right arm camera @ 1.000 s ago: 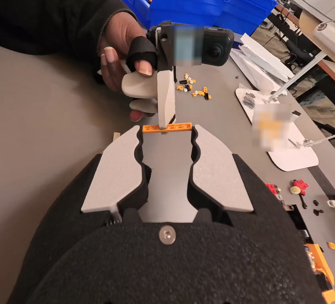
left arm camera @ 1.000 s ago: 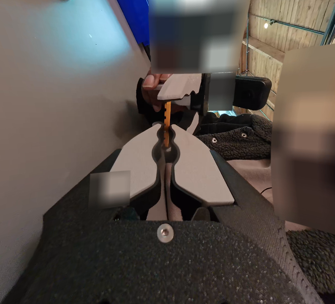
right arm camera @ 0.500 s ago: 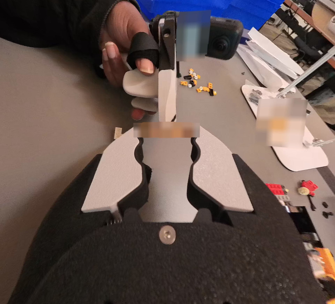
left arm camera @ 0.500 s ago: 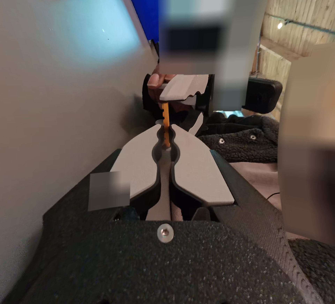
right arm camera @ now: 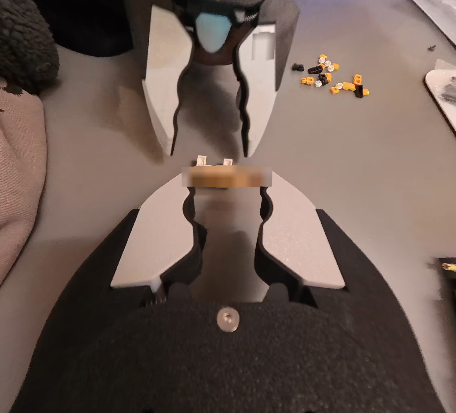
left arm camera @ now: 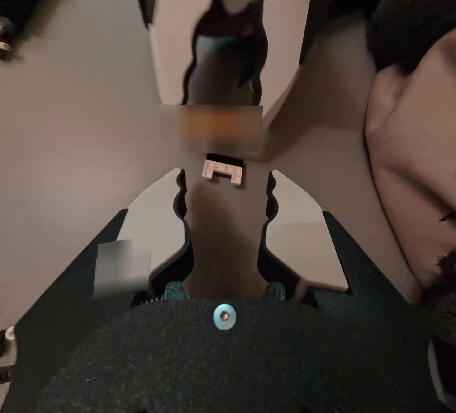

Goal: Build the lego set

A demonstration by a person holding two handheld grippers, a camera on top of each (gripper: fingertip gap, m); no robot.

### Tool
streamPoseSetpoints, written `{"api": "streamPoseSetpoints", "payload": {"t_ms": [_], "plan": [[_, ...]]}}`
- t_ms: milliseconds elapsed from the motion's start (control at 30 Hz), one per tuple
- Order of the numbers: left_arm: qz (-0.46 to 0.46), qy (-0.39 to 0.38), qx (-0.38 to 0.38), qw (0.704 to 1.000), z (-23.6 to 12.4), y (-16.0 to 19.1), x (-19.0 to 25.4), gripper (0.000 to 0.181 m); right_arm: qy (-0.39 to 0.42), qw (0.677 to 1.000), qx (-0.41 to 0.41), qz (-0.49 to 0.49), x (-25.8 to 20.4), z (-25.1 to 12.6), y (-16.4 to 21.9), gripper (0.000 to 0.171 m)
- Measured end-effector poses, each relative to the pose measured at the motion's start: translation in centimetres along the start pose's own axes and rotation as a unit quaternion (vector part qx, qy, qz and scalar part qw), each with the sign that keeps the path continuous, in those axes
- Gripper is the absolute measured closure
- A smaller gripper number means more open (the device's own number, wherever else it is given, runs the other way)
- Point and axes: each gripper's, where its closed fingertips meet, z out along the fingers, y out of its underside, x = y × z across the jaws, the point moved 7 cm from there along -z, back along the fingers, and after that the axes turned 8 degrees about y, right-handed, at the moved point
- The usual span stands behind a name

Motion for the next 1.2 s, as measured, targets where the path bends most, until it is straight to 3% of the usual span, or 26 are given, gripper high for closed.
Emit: {"api": "streamPoseSetpoints", "payload": {"t_ms": [200,333,700,1200], "plan": [[0.042,-0.029,-0.02,0.998,2.0,0.4,0.0,0.122,-0.008,1.0,-0.002,0.007,-0.2,0.2,0.1,0.12],[0.063,-0.032,-0.011,0.997,2.1,0.3,0.1,0.147,-0.009,1.0,-0.001,0.006,-0.4,0.3,0.1,0.12],[0.038,-0.033,0.115,0.992,0.7,-0.7,-0.4,0.148,-0.019,0.999,0.025,0.007,-0.4,-0.3,-0.5,0.12],[0.067,-0.026,0.176,0.982,0.2,-1.5,0.3,0.148,-0.027,0.999,0.037,-0.001,-0.6,-1.2,-1.2,0.12]]}}
